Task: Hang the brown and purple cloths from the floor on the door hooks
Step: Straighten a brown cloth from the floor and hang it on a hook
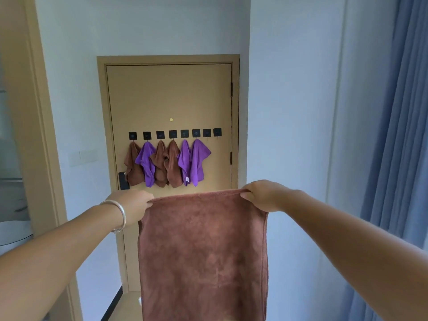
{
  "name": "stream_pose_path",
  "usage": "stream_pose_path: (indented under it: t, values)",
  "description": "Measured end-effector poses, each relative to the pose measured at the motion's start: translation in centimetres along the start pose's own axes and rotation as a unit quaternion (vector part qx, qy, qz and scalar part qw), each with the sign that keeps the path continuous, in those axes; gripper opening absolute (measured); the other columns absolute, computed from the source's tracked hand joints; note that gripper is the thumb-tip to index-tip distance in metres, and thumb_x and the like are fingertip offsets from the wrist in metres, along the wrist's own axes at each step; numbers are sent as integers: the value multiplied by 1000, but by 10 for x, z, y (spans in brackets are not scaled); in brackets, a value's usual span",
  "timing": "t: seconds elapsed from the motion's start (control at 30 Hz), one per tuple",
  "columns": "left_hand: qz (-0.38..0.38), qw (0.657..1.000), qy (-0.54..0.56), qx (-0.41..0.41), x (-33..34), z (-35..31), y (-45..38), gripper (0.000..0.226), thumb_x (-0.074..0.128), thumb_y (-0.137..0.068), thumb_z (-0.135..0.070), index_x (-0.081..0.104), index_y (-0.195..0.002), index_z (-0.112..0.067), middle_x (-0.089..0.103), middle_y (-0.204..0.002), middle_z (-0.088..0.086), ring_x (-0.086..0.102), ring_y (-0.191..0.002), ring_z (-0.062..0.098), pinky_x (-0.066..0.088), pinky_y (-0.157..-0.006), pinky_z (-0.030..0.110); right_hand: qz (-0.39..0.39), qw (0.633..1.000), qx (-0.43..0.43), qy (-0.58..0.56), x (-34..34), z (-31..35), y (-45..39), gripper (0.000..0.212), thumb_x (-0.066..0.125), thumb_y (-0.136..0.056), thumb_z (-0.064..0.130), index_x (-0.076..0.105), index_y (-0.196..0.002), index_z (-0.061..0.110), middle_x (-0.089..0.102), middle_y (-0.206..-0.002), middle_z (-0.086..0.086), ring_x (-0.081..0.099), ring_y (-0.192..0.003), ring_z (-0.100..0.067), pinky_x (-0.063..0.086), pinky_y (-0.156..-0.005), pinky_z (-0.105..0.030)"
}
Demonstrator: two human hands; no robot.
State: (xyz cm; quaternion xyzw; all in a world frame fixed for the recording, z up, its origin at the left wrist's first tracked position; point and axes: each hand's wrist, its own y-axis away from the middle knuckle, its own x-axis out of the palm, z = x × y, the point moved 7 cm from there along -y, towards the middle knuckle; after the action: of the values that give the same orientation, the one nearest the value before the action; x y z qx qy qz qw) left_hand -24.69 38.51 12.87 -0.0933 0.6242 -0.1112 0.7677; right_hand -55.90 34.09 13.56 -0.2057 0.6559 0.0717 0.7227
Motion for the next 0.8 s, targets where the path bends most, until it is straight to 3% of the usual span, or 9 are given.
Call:
stream_pose_path:
  t: [0.2, 0.4, 0.6, 0.7, 0.8]
  values:
    - [-29, 999, -20, -17, 15, -14, -92, 21, 34, -102, -18, 47, -86, -23, 42, -69, -10, 44, -69, 11, 35, -61, 25, -4, 1000, -15, -6, 5, -51, -87, 40, 29, -102, 43, 58, -122, 22, 62, -116, -2, 55, -105, -22, 44, -87, -34]
    - [-45, 998, -44, -19, 46, -12, -170, 25, 33, -101, -25, 57, -95, -21, 41, -69, -9, 41, -63, 11, 31, -56, 26, 14, 1000, -14, -11, 32, -82, -160, 41, 29, -102, 44, 59, -116, 19, 62, -112, -3, 56, -101, -22, 45, -87, -35]
    - [-58, 998, -37, 5, 80, 1, -261, 25, 32, -101, -28, 57, -100, -21, 63, -92, -2, 60, -85, 21, 39, -64, 29, 14, 1000, 1, -20, 57, -101, -242, 38, 30, -102, 41, 59, -114, 22, 62, -110, -2, 56, -99, -21, 43, -82, -31]
    - [-73, 997, -34, 22, 96, 15, -311, 20, 35, -99, -24, 50, -86, -26, 63, -87, -4, 60, -86, 21, 38, -69, 31, 6, 1000, 14, -21, 66, -104, -290, 37, 30, -102, 40, 60, -116, 23, 62, -111, -1, 56, -100, -21, 46, -86, -34]
    - [-76, 996, -33, 32, 115, 36, -365, 17, 38, -96, -22, 51, -86, -27, 59, -91, -5, 60, -93, 20, 35, -72, 32, -1, 1000, 23, -17, 74, -104, -343, 35, 31, -102, 39, 60, -113, 22, 62, -108, -2, 56, -95, -20, 43, -79, -30]
